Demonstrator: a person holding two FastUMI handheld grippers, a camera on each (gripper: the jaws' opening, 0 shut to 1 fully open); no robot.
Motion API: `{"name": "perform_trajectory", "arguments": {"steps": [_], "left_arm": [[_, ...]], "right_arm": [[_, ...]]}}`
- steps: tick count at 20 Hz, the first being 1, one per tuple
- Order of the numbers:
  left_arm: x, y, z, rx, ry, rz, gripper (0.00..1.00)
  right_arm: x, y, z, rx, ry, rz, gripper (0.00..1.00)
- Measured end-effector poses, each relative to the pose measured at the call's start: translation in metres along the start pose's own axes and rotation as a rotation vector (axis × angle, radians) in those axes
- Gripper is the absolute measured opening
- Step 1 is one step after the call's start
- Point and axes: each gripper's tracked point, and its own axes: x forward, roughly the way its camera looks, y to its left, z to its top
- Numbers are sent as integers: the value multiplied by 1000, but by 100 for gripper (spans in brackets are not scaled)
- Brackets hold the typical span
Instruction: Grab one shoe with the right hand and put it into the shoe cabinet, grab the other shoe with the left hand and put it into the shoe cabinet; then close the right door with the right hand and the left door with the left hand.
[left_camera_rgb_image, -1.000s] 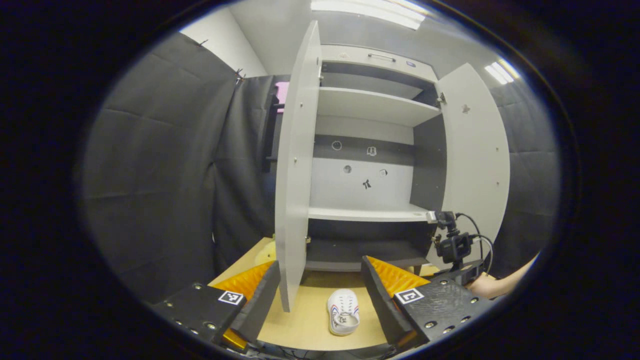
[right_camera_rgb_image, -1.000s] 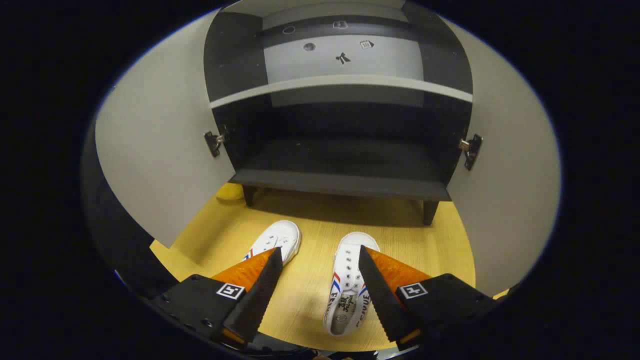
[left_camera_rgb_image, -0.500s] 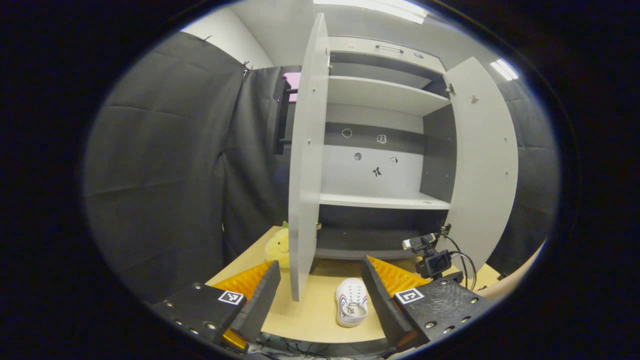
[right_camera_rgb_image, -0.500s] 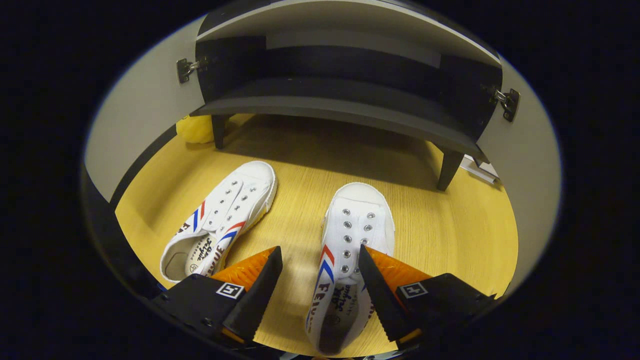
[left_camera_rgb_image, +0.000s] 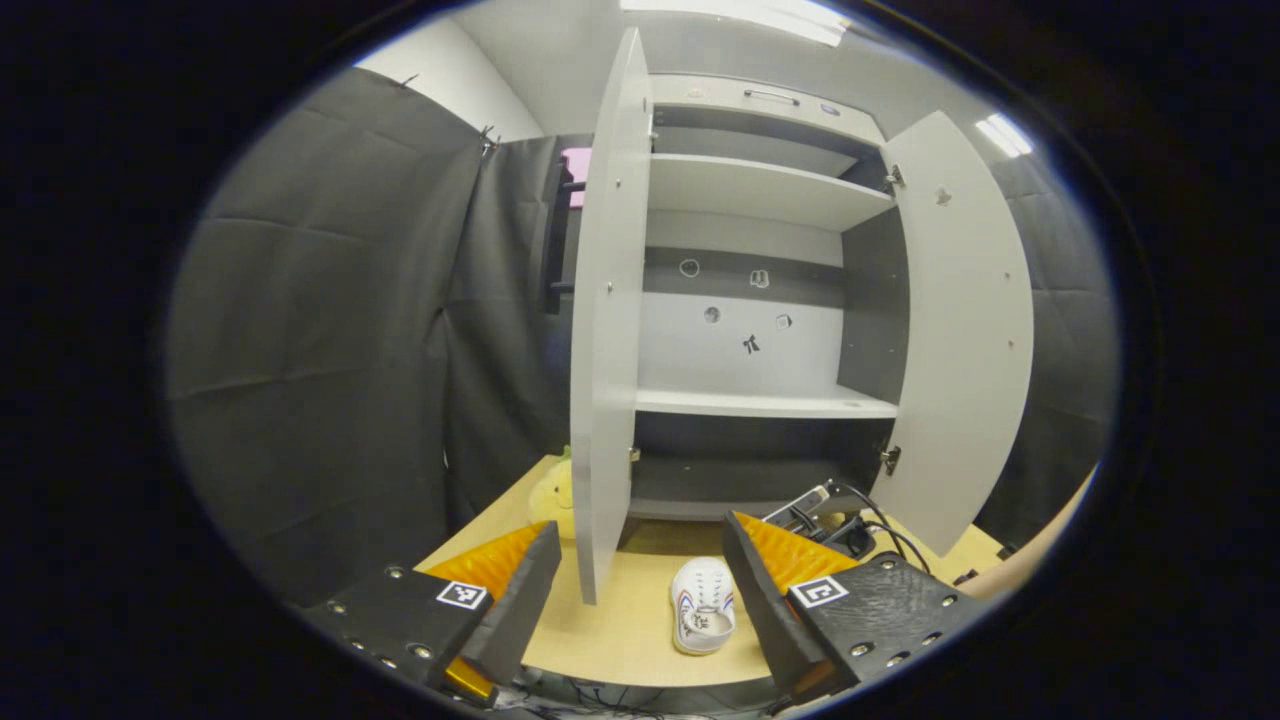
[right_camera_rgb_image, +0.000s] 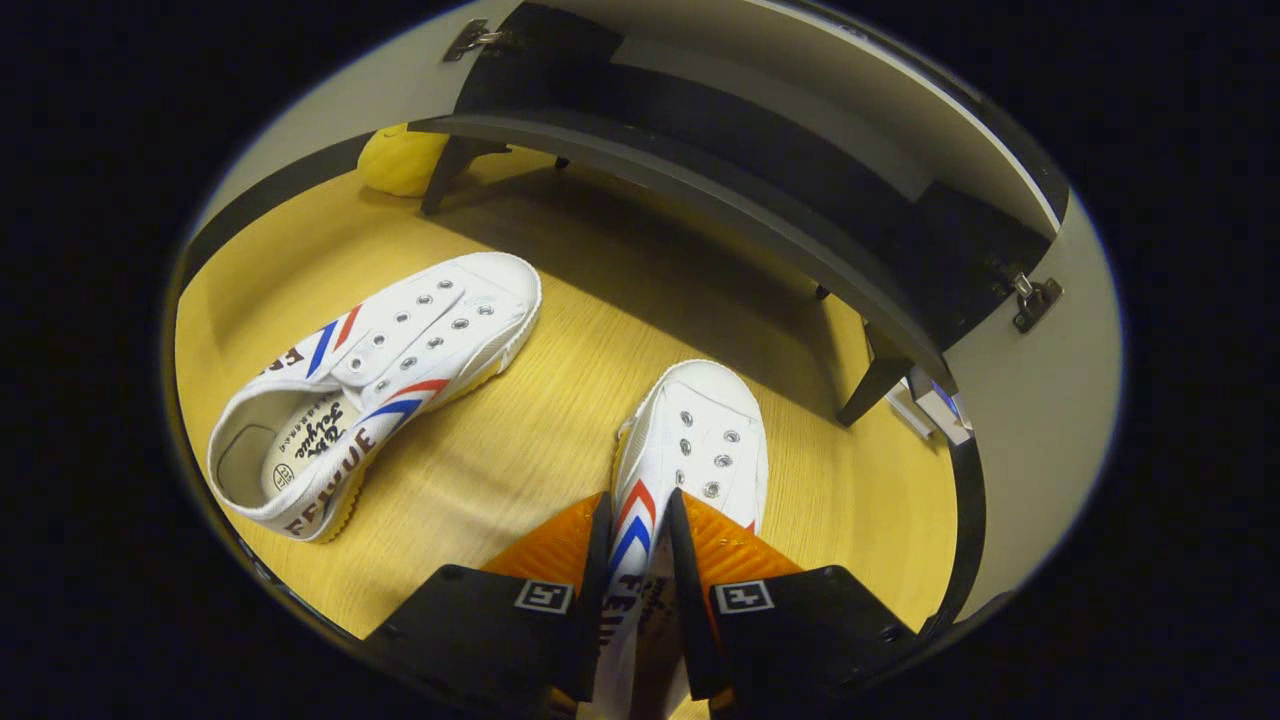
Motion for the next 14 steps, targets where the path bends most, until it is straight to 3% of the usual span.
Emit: {"name": "perform_trajectory", "arguments": {"steps": [1, 2, 3, 6, 14], "left_arm": [[-2, 0, 0, 3, -3, -1, 93], [-4, 0, 0, 6, -3, -3, 93], [-5, -1, 0, 8, -2, -4, 93], [-9, -1, 0, 13, -3, -6, 93], [-8, -12, 1, 19, -11, -52, 93]], "right_arm": [[10, 2, -4, 23, 11, 28, 37], [0, 0, 0, 57, 8, 39, 19], [2, 2, -2, 87, 17, 68, 19], [-2, 2, -3, 123, 40, 132, 3], [-37, -23, 8, 278, -33, 174, 2]]}}
